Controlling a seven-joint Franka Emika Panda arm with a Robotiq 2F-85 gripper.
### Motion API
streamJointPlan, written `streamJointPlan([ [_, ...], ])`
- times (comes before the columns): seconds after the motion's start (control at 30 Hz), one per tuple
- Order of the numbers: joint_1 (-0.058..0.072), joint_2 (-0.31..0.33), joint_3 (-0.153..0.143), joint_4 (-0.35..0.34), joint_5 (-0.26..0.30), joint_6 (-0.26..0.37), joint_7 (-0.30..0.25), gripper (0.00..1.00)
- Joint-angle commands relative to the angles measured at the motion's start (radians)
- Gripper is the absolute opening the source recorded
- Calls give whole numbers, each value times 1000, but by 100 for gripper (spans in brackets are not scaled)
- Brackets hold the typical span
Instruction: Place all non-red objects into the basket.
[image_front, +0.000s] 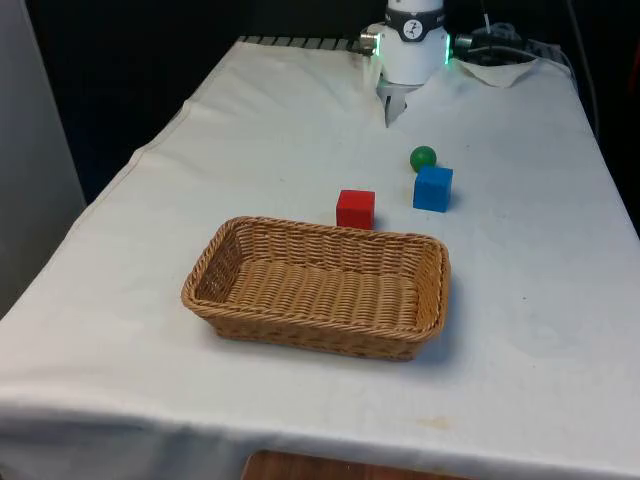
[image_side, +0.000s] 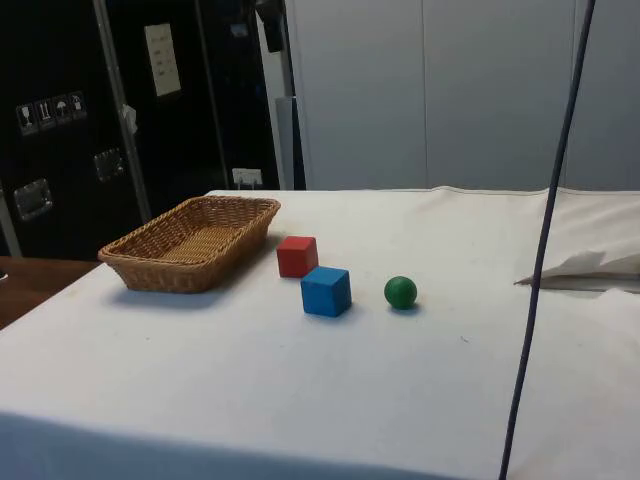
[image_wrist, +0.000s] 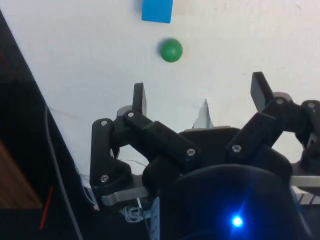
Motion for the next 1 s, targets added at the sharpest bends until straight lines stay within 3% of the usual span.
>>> streamJointPlan([
  [0.0, 0, -2, 0, -2, 0, 0, 0, 100],
  [0.3, 2, -80, 11, -83, -48, 31, 23, 100],
  [0.33, 0, -68, 11, -70, -35, 13, 12, 100],
  [0.53, 0, -125, 24, -134, -84, 43, 53, 100],
  [0.57, 0, -114, 21, -122, -68, 29, 38, 100],
  [0.97, -2, -198, 42, -218, -151, 47, 116, 100],
])
